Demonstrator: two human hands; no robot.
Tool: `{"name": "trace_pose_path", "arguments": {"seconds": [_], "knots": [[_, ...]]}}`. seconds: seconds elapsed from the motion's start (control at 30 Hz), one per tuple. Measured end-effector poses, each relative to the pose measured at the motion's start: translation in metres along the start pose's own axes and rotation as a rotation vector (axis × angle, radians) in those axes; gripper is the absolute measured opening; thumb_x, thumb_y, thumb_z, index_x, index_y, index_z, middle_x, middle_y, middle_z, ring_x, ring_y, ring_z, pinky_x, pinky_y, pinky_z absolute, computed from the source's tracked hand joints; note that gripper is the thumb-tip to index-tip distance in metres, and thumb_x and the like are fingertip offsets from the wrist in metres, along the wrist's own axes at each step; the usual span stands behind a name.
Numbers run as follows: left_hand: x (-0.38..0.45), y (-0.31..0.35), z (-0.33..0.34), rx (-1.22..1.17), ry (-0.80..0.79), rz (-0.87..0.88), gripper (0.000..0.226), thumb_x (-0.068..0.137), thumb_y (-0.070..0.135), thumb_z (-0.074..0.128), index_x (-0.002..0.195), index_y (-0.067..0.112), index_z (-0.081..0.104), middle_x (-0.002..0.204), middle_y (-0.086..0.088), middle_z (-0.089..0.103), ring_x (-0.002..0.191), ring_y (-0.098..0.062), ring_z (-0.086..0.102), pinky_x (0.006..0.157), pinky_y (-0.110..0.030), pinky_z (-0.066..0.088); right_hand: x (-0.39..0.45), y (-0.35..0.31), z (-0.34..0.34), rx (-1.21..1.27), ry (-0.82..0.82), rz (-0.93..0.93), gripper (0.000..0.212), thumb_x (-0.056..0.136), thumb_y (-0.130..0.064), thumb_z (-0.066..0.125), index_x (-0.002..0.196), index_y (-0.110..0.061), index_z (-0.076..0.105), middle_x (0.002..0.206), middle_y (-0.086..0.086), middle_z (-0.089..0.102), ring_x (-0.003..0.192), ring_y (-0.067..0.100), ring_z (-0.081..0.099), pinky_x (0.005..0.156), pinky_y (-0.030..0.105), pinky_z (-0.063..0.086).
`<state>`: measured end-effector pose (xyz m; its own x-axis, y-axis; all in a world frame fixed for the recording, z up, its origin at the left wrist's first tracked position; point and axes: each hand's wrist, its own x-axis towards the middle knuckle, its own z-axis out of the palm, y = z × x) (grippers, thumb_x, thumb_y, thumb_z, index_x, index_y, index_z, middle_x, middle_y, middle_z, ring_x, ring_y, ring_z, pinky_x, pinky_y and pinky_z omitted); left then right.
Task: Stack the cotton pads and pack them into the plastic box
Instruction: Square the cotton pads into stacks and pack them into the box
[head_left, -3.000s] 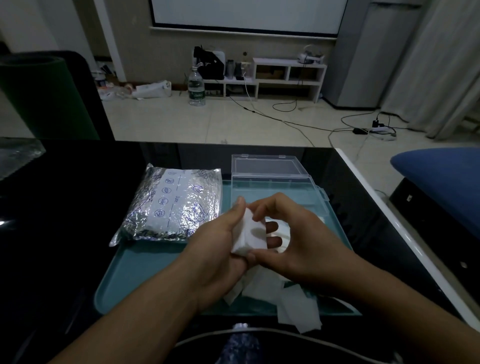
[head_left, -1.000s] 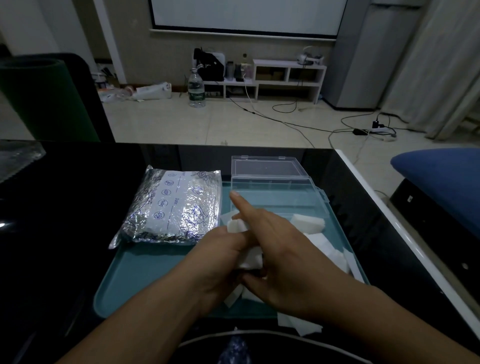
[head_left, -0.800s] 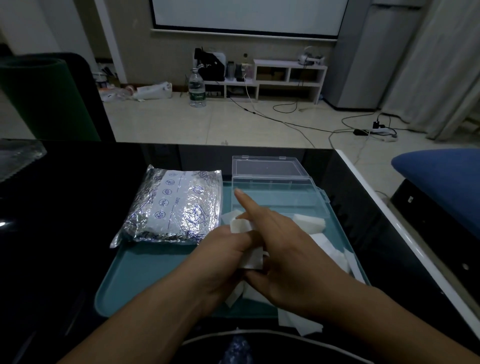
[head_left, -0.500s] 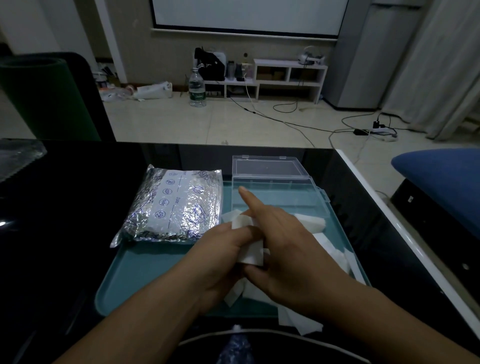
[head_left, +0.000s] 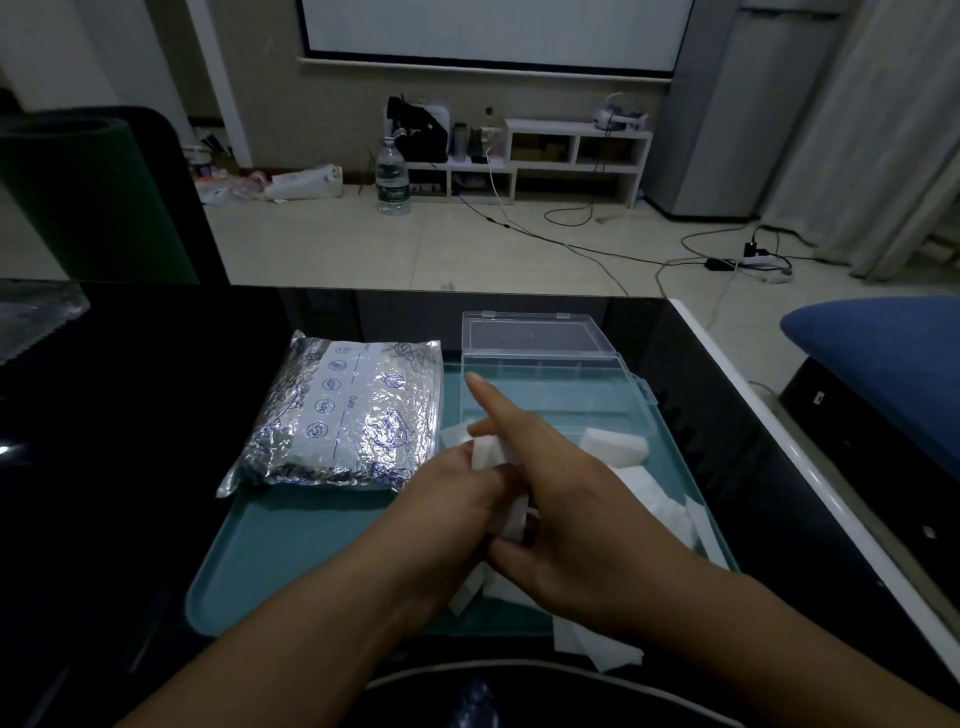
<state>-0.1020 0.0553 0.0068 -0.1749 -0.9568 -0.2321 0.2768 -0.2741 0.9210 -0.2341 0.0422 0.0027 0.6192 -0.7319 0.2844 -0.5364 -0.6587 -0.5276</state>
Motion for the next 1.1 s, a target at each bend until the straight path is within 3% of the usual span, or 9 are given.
{"name": "trace_pose_path", "arguments": {"seconds": [0.1, 0.2, 0.33, 0.57, 0.73, 0.83, 0.9, 0.97, 1.1], "knots": [[-0.001, 0.002, 0.000, -0.053, -0.023, -0.025, 0.012, 0.092, 0.007, 0.056, 0.097, 0.008, 0.067, 0.086, -0.012, 0.072, 0.078, -0.021, 0.069, 0.060, -0.027, 0.052, 0.000, 0.000, -0.001, 0.015, 0.025, -0.021, 0.113, 0.077, -0.019, 0.075, 0.146, -0.054, -0.007, 0.127, -0.012, 0.047, 0.110, 0.007, 0.050, 0.092, 0.026, 0.047], [-0.002, 0.005, -0.003, -0.111, -0.082, -0.074, 0.027, 0.087, 0.025, 0.059, 0.106, 0.008, 0.067, 0.095, -0.012, 0.070, 0.084, -0.022, 0.066, 0.059, -0.027, 0.053, 0.000, 0.000, 0.000, 0.023, 0.055, -0.029, 0.106, 0.079, -0.023, 0.075, 0.150, -0.048, 0.000, 0.124, -0.012, 0.047, 0.110, 0.009, 0.050, 0.090, 0.030, 0.050], [-0.002, 0.014, -0.009, -0.232, -0.155, -0.138, 0.037, 0.095, 0.035, 0.047, 0.112, 0.009, 0.067, 0.094, -0.012, 0.070, 0.080, -0.024, 0.067, 0.066, -0.033, 0.055, 0.000, 0.000, -0.001, 0.098, 0.076, 0.010, 0.100, 0.080, -0.035, 0.073, 0.151, -0.046, 0.004, 0.125, -0.013, 0.044, 0.111, 0.012, 0.051, 0.087, 0.035, 0.054], [0.004, 0.008, -0.012, -0.298, -0.056, -0.199, 0.040, 0.100, 0.034, 0.042, 0.126, 0.011, 0.062, 0.111, -0.020, 0.070, 0.085, -0.031, 0.070, 0.067, -0.038, 0.059, 0.000, 0.004, 0.000, 0.183, 0.065, 0.079, 0.105, 0.078, -0.036, 0.076, 0.150, -0.049, 0.001, 0.137, -0.016, 0.044, 0.123, 0.008, 0.049, 0.096, 0.033, 0.051], [0.005, 0.005, -0.011, -0.298, -0.035, -0.182, 0.044, 0.094, 0.036, 0.047, 0.127, 0.012, 0.060, 0.118, -0.023, 0.067, 0.095, -0.034, 0.067, 0.076, -0.043, 0.059, 0.001, 0.003, -0.001, 0.198, 0.075, 0.074, 0.107, 0.078, -0.036, 0.077, 0.151, -0.047, -0.001, 0.137, -0.014, 0.047, 0.121, 0.010, 0.052, 0.093, 0.033, 0.053], [0.005, 0.008, -0.012, -0.264, -0.090, -0.181, 0.054, 0.090, 0.044, 0.050, 0.129, 0.008, 0.059, 0.123, -0.025, 0.064, 0.105, -0.035, 0.065, 0.092, -0.048, 0.053, 0.001, 0.002, -0.004, 0.180, 0.079, 0.056, 0.106, 0.078, -0.037, 0.075, 0.151, -0.046, -0.001, 0.139, -0.016, 0.047, 0.120, 0.006, 0.052, 0.093, 0.031, 0.053], [0.004, 0.010, -0.011, -0.206, -0.145, -0.145, 0.046, 0.095, 0.039, 0.051, 0.126, 0.007, 0.061, 0.120, -0.023, 0.065, 0.105, -0.031, 0.067, 0.089, -0.044, 0.054, 0.001, 0.002, -0.005, 0.176, 0.075, 0.050, 0.107, 0.079, -0.035, 0.076, 0.152, -0.045, -0.002, 0.135, -0.016, 0.049, 0.115, 0.005, 0.054, 0.091, 0.029, 0.053], [0.003, 0.009, -0.011, -0.122, -0.182, -0.086, 0.031, 0.095, 0.018, 0.054, 0.122, 0.007, 0.063, 0.106, -0.015, 0.070, 0.089, -0.023, 0.069, 0.068, -0.031, 0.058, 0.000, 0.003, -0.006, 0.139, 0.066, 0.035, 0.109, 0.079, -0.031, 0.076, 0.152, -0.043, -0.004, 0.124, -0.014, 0.054, 0.106, 0.004, 0.056, 0.087, 0.027, 0.052], [0.003, 0.004, -0.009, -0.040, -0.154, -0.065, 0.040, 0.091, -0.010, 0.045, 0.120, 0.012, 0.064, 0.098, -0.019, 0.067, 0.084, -0.029, 0.060, 0.060, -0.029, 0.051, 0.000, 0.007, -0.005, 0.101, 0.027, 0.045, 0.112, 0.080, -0.028, 0.075, 0.150, -0.045, -0.010, 0.119, -0.011, 0.054, 0.098, 0.006, 0.057, 0.086, 0.027, 0.052]]}}
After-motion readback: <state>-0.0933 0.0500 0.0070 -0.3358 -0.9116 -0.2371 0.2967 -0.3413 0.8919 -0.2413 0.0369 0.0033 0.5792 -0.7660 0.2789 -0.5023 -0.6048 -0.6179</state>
